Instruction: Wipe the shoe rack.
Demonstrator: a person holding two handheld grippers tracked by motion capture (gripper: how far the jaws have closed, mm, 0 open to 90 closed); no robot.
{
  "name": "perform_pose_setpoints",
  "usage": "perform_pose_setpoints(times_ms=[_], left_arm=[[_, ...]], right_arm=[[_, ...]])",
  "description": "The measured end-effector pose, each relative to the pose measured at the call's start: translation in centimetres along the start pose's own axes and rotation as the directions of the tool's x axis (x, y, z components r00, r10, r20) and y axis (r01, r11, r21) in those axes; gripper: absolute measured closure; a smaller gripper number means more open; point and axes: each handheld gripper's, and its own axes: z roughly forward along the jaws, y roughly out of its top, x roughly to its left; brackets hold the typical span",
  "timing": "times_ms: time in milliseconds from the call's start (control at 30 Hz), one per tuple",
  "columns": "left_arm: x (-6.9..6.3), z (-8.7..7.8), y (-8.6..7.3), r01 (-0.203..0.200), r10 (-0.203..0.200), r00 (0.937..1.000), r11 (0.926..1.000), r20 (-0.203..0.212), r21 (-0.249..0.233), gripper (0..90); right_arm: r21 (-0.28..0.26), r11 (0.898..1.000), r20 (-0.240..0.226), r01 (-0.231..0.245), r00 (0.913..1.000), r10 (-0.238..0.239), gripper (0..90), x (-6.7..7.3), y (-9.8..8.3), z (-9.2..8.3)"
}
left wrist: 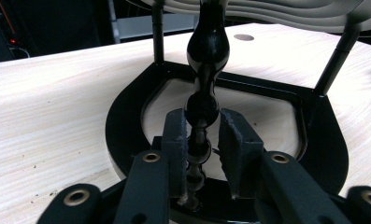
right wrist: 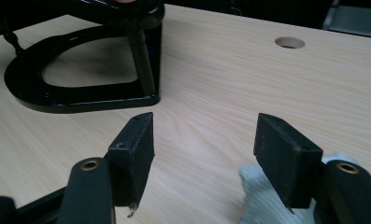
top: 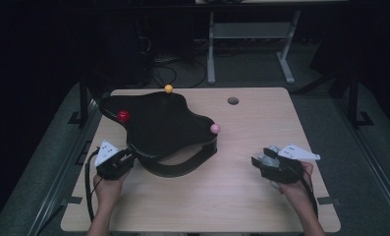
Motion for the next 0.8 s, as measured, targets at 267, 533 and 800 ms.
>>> perform_pose_setpoints(times_ms=[267, 533, 800], left_arm=[[0.0, 0.1, 0.1, -0.008, 0.008, 1.0, 1.0, -0.004, 0.003, 75.3], [0.1, 0.1, 0.1, -0.01, 0.01, 1.0, 0.9999, 0.0, 0.004, 75.4], [0.3, 0.1, 0.1, -0.01, 0.01, 0.9999, 0.9999, 0.002, 0.005, 75.4]], right_arm=[[-0.007, 1.0, -0.04, 0.008, 0.9992, -0.009, 37.6, 1.3, 0.5, 1.2], [-0.028, 0.999, -0.083, 0.024, 0.9962, -0.027, 37.6, 2.6, 1.9, 2.8], [-0.01, 0.998, -0.107, 0.057, 0.9926, -0.058, 37.3, 4.0, 3.1, 5.2]])
